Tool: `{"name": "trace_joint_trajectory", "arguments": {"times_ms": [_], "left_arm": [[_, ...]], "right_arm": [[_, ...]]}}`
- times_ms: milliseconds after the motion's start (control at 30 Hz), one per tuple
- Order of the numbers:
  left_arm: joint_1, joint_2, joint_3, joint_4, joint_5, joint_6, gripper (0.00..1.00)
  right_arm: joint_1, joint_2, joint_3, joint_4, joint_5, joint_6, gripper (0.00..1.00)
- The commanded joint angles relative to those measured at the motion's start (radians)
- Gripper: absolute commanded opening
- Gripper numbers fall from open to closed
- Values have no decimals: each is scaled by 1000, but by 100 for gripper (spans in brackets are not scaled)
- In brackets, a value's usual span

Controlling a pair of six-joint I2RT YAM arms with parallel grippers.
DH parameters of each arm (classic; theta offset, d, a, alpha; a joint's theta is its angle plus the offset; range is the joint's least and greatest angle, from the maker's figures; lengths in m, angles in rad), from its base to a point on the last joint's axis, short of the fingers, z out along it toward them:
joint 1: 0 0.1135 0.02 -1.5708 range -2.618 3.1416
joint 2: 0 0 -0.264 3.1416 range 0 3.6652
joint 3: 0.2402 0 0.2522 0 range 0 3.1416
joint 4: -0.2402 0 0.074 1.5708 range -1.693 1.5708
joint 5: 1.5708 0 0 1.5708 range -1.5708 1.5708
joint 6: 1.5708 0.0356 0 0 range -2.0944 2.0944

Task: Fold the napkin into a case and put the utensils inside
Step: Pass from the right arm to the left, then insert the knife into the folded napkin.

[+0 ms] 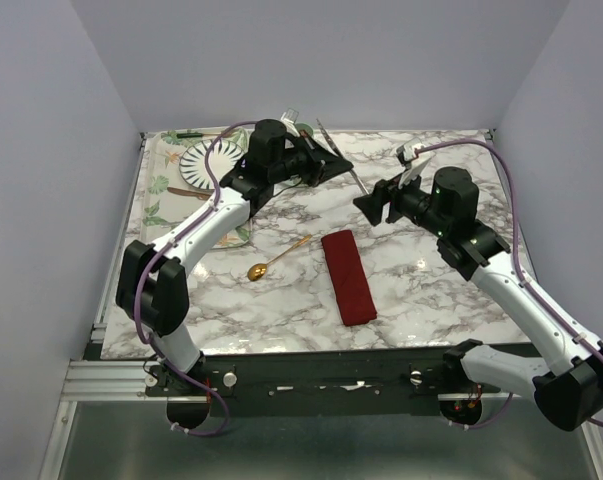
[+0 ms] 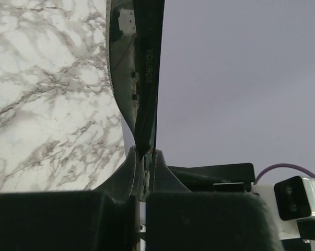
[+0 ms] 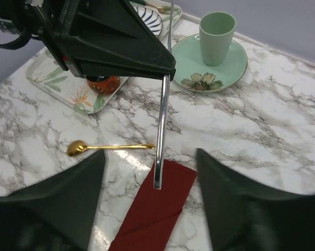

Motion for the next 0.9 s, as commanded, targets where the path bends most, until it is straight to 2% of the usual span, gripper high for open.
{"name": "trace_joint_trajectory", "arguments": {"times_ms": [0, 100, 167, 333, 400, 433, 467, 533, 567, 600, 867], "left_arm": [[34, -5, 15, -159, -34, 103, 0], [39, -2, 26, -319, -97, 202, 0], [36, 6, 24, -374, -125, 245, 0], [20, 40, 27, -479, -172, 386, 0], [5, 78, 49, -538, -198, 405, 0], [2, 93, 58, -549, -206, 426, 0], [-12, 116, 72, -553, -211, 437, 0], [-33, 139, 99, -588, -240, 459, 0], [-47, 164, 130, -600, -272, 471, 0], [-70, 173, 139, -615, -286, 469, 0], [-133, 241, 185, -651, -360, 429, 0]], "right_arm": [[4, -13, 22, -99, 0, 5, 95], [-2, -30, 19, -224, -24, -37, 100], [-2, -50, -22, -309, -63, -149, 100], [-2, -185, -186, -393, -112, -426, 98], [-3, -219, -253, -420, -162, -516, 92], [-3, -232, -269, -436, -191, -613, 89], [-3, -260, -283, -468, -224, -657, 82], [-3, -285, -330, -489, -314, -755, 74], [-2, -306, -350, -500, -337, -784, 65], [-2, -312, -365, -506, -378, -816, 62], [29, -283, -485, -486, -420, -1076, 49]]}}
